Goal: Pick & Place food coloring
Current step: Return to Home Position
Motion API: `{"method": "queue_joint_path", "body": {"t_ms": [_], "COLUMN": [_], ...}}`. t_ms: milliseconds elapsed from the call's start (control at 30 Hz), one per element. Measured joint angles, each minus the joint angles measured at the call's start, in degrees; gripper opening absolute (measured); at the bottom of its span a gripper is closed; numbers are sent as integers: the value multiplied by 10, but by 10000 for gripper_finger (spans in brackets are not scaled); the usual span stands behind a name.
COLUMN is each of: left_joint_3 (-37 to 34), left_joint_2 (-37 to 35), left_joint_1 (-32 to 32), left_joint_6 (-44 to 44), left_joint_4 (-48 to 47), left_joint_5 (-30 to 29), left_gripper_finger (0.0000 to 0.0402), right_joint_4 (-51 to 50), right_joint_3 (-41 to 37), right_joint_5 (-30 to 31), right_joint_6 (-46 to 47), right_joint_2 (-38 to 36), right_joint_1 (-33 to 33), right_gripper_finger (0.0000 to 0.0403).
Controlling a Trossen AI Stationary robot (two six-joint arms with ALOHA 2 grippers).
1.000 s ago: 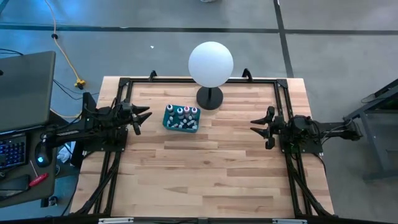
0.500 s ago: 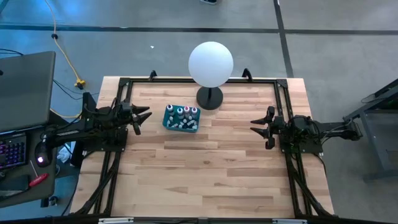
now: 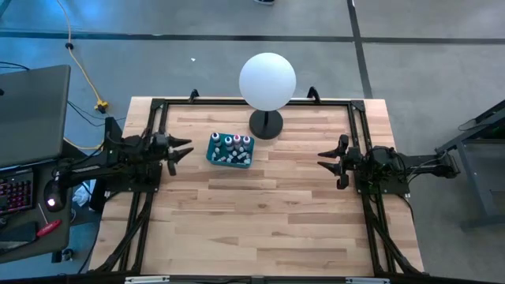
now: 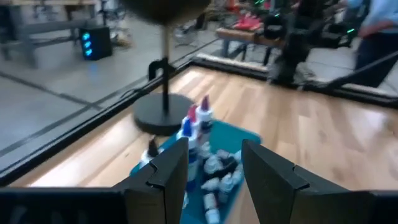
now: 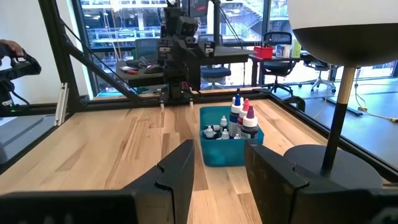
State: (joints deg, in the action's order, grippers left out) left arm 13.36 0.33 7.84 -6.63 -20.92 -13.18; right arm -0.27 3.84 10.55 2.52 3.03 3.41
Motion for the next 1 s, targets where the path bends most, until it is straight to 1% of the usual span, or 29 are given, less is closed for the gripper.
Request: {"method": "queue_joint_path", "body": {"t_ms": [100, 167, 267, 300, 367, 467, 667, 867, 1000], "left_joint_3": [0, 0, -22, -30, -45, -60, -76, -86, -90], "left_joint_2": [1, 1, 0, 0, 0, 1, 1, 1, 1], "left_joint_1": [0, 0, 0, 0, 0, 0, 0, 0, 0], "left_joint_6": [15, 19, 21, 25, 35, 50, 52, 100, 109], "left_joint_4": [16, 28, 74, 90, 115, 118, 118, 121, 127], "left_joint_5": [22, 23, 24, 33, 69, 113, 113, 125, 126], "left_gripper_finger": [147, 147, 147, 147, 147, 147, 147, 147, 147], "right_joint_4": [0, 1, 0, 1, 1, 1, 1, 1, 1], "right_joint_3": [0, 0, 0, 0, 0, 0, 0, 0, 0], "right_joint_5": [0, 0, 0, 0, 0, 0, 0, 0, 0], "right_joint_6": [0, 0, 0, 0, 0, 0, 0, 0, 0], "right_joint_2": [0, 0, 0, 0, 0, 0, 0, 0, 0], "right_joint_1": [0, 0, 0, 0, 0, 0, 0, 0, 0], "right_gripper_finger": [133, 133, 133, 133, 133, 133, 133, 133, 133]}}
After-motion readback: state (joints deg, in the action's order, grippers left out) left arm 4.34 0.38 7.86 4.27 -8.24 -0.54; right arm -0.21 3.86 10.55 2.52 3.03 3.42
